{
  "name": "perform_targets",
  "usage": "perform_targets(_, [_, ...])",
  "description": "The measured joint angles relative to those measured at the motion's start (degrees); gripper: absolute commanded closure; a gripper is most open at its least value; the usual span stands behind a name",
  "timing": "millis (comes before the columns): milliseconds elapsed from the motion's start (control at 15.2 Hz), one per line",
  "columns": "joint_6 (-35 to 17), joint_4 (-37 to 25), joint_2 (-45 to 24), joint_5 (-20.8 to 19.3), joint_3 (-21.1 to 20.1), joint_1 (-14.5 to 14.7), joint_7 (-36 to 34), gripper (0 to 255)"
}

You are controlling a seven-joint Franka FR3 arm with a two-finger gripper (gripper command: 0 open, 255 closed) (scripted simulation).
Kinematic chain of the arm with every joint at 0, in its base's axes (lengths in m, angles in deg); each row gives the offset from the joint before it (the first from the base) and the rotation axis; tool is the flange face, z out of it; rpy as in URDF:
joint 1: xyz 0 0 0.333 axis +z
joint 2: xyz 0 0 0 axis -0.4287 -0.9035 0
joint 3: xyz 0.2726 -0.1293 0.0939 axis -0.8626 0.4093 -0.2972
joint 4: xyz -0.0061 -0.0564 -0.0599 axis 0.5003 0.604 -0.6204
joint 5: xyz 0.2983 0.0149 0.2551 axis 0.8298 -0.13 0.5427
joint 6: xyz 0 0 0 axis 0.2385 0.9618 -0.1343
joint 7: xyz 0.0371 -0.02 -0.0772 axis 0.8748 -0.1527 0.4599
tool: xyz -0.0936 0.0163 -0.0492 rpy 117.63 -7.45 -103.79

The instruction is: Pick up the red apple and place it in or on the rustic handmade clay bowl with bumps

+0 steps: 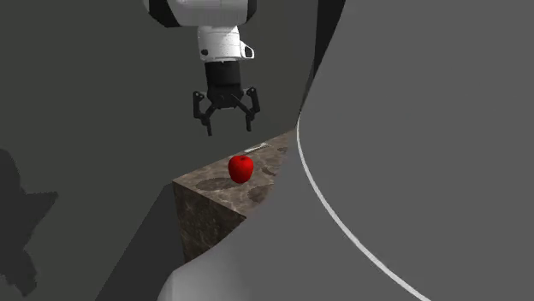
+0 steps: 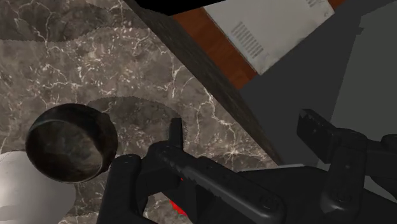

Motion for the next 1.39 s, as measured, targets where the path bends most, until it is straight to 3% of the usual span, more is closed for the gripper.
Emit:
perform_targets(726, [-8.92,-15.33,-24.69,4.49,4.82,-1.93,2.92,0])
perform_targets(1254, [-8.44,-33.70,-43.60,10.25,6.48,-4.59,5.32,0])
perform_targets(1386, [-8.90,-35.05,-45.54,10.89,6.51,-4.94,5.49,0])
